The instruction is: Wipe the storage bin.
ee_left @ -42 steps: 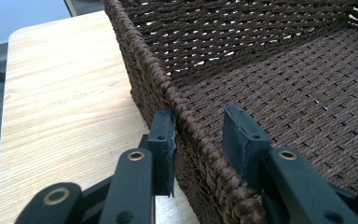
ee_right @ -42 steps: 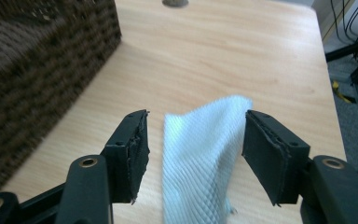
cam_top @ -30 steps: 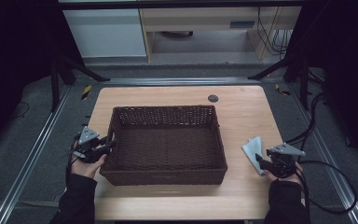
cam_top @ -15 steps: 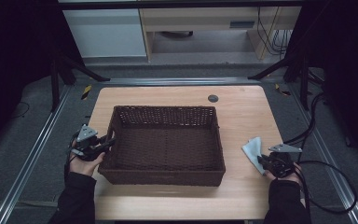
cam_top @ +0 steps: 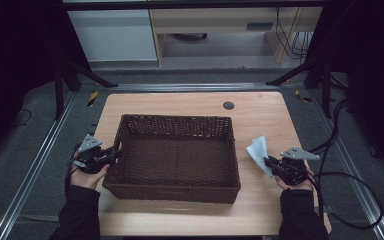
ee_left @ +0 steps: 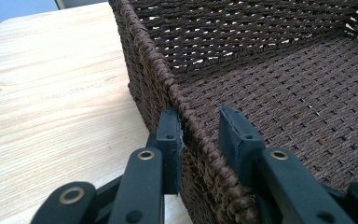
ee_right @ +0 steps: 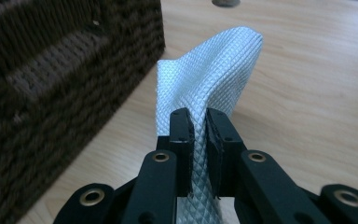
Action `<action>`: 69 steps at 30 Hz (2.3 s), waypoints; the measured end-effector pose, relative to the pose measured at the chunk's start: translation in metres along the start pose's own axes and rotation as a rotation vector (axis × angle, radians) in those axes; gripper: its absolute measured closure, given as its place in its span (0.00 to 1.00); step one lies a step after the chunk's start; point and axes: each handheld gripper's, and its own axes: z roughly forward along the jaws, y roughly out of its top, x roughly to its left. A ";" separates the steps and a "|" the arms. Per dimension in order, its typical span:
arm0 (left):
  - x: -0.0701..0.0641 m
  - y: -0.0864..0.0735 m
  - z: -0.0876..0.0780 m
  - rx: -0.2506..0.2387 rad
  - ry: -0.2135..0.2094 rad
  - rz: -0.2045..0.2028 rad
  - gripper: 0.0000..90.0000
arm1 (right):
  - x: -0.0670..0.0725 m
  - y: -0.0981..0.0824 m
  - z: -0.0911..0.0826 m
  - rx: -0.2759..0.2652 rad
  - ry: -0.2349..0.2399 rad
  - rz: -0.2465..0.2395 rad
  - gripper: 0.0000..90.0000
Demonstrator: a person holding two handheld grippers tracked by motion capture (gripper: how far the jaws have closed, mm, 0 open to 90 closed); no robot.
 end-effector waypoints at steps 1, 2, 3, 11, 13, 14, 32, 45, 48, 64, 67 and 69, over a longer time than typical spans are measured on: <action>0.000 -0.001 -0.001 -0.001 -0.001 0.001 0.77 | 0.002 0.002 0.001 -0.009 0.005 0.001 0.91; 0.001 -0.001 -0.003 0.002 -0.004 0.005 0.77 | 0.004 0.005 0.002 -0.016 0.005 0.005 0.91; 0.001 -0.002 -0.003 0.000 -0.007 0.005 0.77 | 0.006 0.007 0.003 -0.024 0.008 0.004 0.91; -0.002 -0.001 -0.003 0.017 0.033 0.047 0.78 | 0.019 0.034 0.023 -0.082 -0.007 -0.015 0.91; -0.001 -0.002 -0.003 0.016 0.033 0.046 0.78 | 0.022 0.039 0.030 -0.085 -0.015 -0.017 0.91; -0.002 -0.002 -0.003 0.016 0.035 0.048 0.78 | 0.023 0.042 0.034 -0.087 -0.017 -0.017 0.91; -0.002 -0.002 -0.002 0.016 0.043 0.052 0.78 | 0.042 0.056 0.068 -0.095 0.087 -0.118 0.93; -0.002 -0.001 -0.001 0.013 0.042 0.048 0.78 | 0.033 0.053 0.069 -0.075 0.068 -0.113 0.93; -0.003 0.000 0.000 0.014 0.045 0.046 0.78 | 0.033 0.063 0.061 -0.155 0.092 -0.111 0.93; -0.002 0.004 0.007 0.011 0.051 0.047 0.78 | 0.033 0.057 0.079 -0.024 0.122 -0.176 0.93; -0.002 0.005 0.008 0.009 0.051 0.044 0.77 | 0.031 0.048 0.088 0.036 0.117 -0.183 0.93; -0.002 0.005 0.008 0.008 0.050 0.041 0.77 | 0.030 0.044 0.091 0.054 0.119 -0.180 0.93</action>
